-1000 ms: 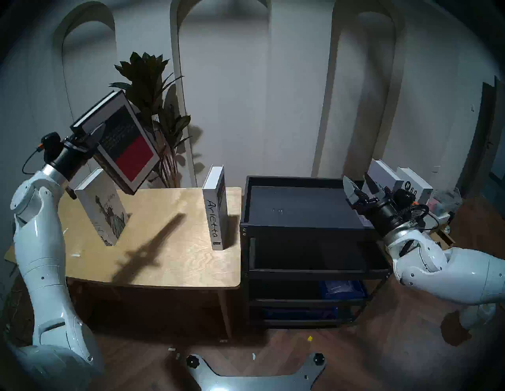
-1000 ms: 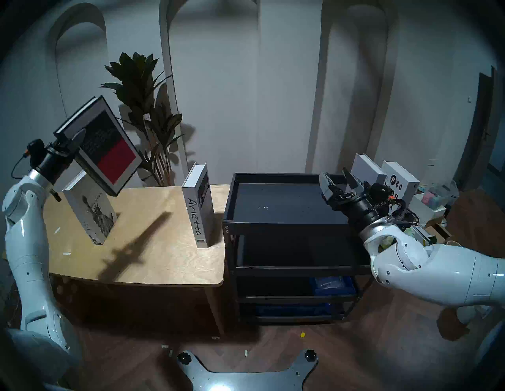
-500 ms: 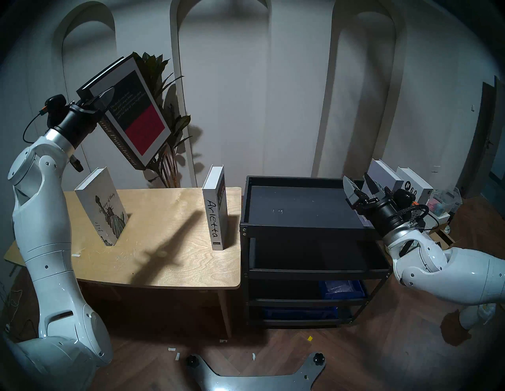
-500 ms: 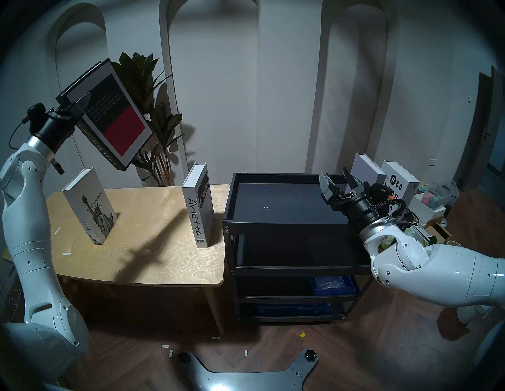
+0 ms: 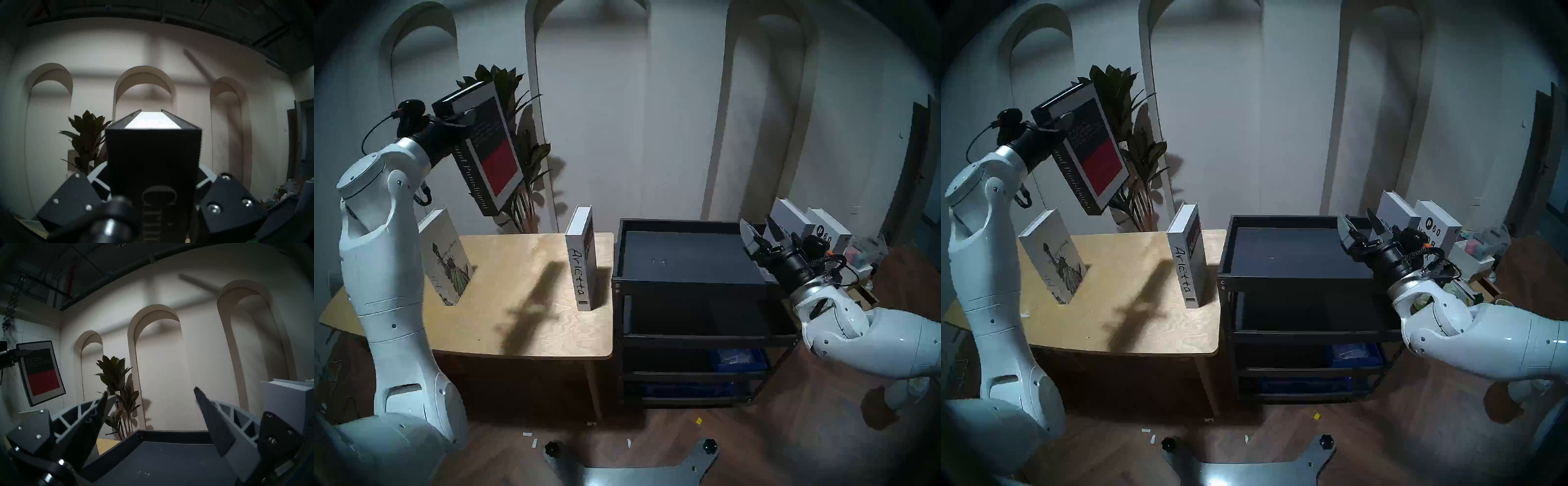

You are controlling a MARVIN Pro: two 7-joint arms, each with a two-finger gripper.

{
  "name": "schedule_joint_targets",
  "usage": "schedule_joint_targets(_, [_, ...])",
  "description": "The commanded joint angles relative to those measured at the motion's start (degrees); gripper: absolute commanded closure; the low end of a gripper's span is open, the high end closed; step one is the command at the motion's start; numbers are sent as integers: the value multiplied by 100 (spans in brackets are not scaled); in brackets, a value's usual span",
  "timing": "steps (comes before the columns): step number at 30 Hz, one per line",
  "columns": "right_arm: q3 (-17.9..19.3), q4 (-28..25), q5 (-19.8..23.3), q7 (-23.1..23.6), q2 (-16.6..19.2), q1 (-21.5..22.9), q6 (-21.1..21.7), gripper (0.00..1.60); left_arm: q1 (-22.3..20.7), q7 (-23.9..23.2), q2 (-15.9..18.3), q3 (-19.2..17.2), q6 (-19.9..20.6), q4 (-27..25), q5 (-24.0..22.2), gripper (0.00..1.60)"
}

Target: Move the books from the display table onto the shelf, standing them upright with spines facing out and tallest at one end

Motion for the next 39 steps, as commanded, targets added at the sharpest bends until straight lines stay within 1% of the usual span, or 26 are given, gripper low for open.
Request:
schedule_joint_targets(1, [59, -17, -2, 0, -10, 64, -18, 0, -625, 661, -351, 458, 409, -278, 311, 160])
schedule_joint_targets(6, [56, -17, -1, -1, -10, 70, -20, 0, -823, 1245, -691, 842, 901, -333, 545, 160])
schedule_joint_targets(7, [56, -17, -1, -1, -10, 71, -20, 0, -857, 1301, -748, 886, 973, -338, 596, 160])
schedule_joint_targets(8, [56, -17, -1, -1, -10, 72, -20, 0, -907, 1431, -831, 943, 1090, -346, 642, 160])
schedule_joint_targets(9, [55, -18, 0, -1, -11, 75, -20, 0, -1008, 1698, -979, 1040, 1299, -364, 747, 160])
schedule_joint_targets(10, [55, -18, 0, -1, -11, 76, -21, 0, -1039, 1743, -1036, 1059, 1379, -376, 783, 160])
schedule_joint_targets(11, [55, -18, 0, -1, -11, 76, -21, 0, -1039, 1743, -1036, 1059, 1379, -376, 783, 160])
schedule_joint_targets(14, [68, -37, -8, 6, -22, 95, -30, 0, -1190, 2102, -1249, 1151, 1405, -384, 918, 160])
schedule_joint_targets(16, [129, -127, -41, 19, -105, 175, -20, 0, -1252, 2302, -1365, 1182, 1405, -405, 984, 160])
schedule_joint_targets(17, [169, -185, -51, 35, -165, 230, -17, 0, -1397, 2511, -1441, 1226, 1405, -345, 1007, 160])
schedule_joint_targets(18, [199, -229, -54, 33, -212, 273, -1, 0, -1271, 2454, -1445, 1203, 1405, -451, 1036, 160])
schedule_joint_targets(20, [304, -355, -90, 43, -395, 412, 54, 0, -1552, 2802, -1614, 1257, 1405, -355, 1075, 160])
schedule_joint_targets(21, [304, -355, -90, 43, -395, 412, 54, 0, -1552, 2802, -1614, 1257, 1405, -355, 1075, 160])
schedule_joint_targets(22, [330, -392, -96, 43, -454, 448, 80, 0, -1464, 2890, -1651, 1263, 1405, -437, 1085, 160])
schedule_joint_targets(23, [364, -436, -110, 44, -529, 491, 110, 0, -1576, 2981, -1734, 1276, 1405, -378, 1091, 160])
schedule_joint_targets(25, [418, -509, -129, 44, -672, 569, 178, 0, -1608, 3116, -1857, 1298, 1405, -368, 1088, 160])
schedule_joint_targets(30, [527, -634, -205, 34, -1116, 771, 493, 0, -1586, 3363, -2208, 1375, 1405, -353, 1001, 160])
schedule_joint_targets(31, [532, -731, -215, 48, -1077, 822, 579, 0, -1568, 3390, -2262, 1405, 1405, -366, 986, 160])
schedule_joint_targets(35, [589, -806, -275, 31, -1418, 998, 882, 0, -1484, 3534, -2467, 1473, 1405, -394, 955, 160])
schedule_joint_targets(37, [588, -869, -305, 19, -1506, 1086, 1065, 0, -1438, 3619, -2561, 1500, 1405, -403, 933, 160])
schedule_joint_targets(39, [582, -879, -337, -4, -1684, 1167, 1251, 0, -1405, 3706, -2652, 1524, 1405, -425, 906, 160])
